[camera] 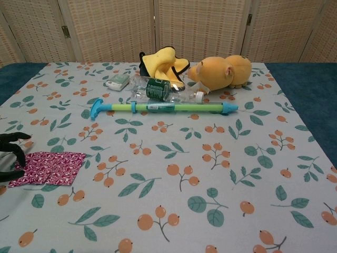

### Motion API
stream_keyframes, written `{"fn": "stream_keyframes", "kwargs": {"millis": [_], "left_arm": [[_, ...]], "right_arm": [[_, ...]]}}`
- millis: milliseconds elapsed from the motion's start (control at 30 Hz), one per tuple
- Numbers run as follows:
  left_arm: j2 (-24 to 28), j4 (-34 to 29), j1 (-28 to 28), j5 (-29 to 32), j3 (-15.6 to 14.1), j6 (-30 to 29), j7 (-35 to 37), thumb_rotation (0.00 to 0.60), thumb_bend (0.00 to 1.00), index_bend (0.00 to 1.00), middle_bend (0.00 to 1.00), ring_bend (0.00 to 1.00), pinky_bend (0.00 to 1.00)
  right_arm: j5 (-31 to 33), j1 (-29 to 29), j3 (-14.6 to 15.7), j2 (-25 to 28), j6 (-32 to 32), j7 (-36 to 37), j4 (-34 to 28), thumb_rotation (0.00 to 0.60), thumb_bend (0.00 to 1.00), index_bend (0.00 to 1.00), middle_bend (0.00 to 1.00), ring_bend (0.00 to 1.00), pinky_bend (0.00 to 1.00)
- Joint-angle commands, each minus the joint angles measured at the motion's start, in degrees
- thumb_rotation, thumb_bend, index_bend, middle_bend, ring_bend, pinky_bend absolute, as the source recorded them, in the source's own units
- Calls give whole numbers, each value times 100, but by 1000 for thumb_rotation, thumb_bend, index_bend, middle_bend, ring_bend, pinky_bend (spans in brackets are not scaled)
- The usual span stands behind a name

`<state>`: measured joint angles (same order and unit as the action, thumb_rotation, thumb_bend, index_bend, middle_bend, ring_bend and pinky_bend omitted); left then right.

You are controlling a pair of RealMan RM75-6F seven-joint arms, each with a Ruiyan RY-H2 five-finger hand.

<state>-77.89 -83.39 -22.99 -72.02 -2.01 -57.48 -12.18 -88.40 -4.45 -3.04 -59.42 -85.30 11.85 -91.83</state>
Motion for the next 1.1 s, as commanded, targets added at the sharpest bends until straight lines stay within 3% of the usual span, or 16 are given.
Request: {"fn": "stream_keyframes", "kwargs": {"millis": [33,200,667,1100], "left_arm": [[34,7,21,27,5,-7,9,174,270,355,0,0,0],[128,-162,87,-31,53,-158,123,176,271,355,0,0,0],[-248,-298,-154,-70,143,24,-319,174,271,348,0,0,0],[-220,-241,-93,151,68,87,-408,180,270,348,0,0,0]], "right_arm": [[1,3,0,-2,-4,-2,1,401,520,0,0,0,0],[-5,9,8,-18,-6,0,12,401,519,0,0,0,0],[39,23,6,-22,11,63,69,398,520,0,0,0,0],[44,1,0,-41,50,47,71,400,520,0,0,0,0]]}}
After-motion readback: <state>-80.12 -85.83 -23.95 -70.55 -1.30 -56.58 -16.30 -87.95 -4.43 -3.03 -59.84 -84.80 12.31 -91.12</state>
